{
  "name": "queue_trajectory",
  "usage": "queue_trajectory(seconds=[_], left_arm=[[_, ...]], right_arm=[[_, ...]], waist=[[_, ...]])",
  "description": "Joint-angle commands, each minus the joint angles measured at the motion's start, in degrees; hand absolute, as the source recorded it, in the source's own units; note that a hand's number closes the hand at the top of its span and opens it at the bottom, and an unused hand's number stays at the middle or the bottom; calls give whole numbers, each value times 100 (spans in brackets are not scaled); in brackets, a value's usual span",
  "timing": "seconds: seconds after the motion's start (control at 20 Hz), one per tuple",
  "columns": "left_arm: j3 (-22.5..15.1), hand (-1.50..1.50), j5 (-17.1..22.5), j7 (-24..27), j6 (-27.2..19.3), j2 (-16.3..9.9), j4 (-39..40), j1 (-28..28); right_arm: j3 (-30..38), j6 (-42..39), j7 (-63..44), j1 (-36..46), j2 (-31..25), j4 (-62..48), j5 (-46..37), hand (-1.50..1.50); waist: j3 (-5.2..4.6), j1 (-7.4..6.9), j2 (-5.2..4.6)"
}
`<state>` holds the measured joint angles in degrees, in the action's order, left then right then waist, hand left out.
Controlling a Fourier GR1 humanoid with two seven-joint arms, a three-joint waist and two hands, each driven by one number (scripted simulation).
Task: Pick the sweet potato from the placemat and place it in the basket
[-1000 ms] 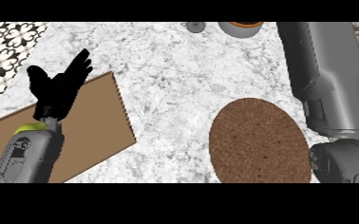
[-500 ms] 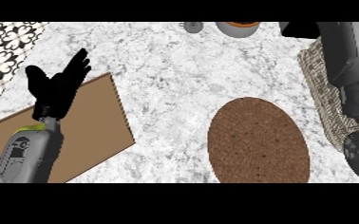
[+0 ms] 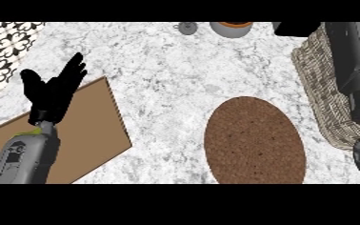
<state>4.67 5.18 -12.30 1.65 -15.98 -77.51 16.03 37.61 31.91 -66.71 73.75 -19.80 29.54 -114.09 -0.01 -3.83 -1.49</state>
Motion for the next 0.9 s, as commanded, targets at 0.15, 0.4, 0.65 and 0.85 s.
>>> queue_trajectory(seconds=[0.15, 0.4, 0.65, 0.85], left_arm=[[152, 0, 83, 248, 102, -52, 24, -251], [29, 0, -63, 216, 2, 40, -116, -433], [151, 0, 14, -17, 7, -75, -18, -76], [58, 0, -19, -25, -71, 79, -253, -242]], right_arm=[[326, 766, -745, -265, -34, -142, 19, 150], [481, 1044, -634, -499, 67, 56, 12, 150], [905, 1765, -1016, -1247, 9, 509, -161, -150], [1155, 1607, -694, -1219, -197, 317, -83, -150]], waist=[[3, 75, 22], [2, 143, 81], [10, 179, 30], [10, 157, 65]])
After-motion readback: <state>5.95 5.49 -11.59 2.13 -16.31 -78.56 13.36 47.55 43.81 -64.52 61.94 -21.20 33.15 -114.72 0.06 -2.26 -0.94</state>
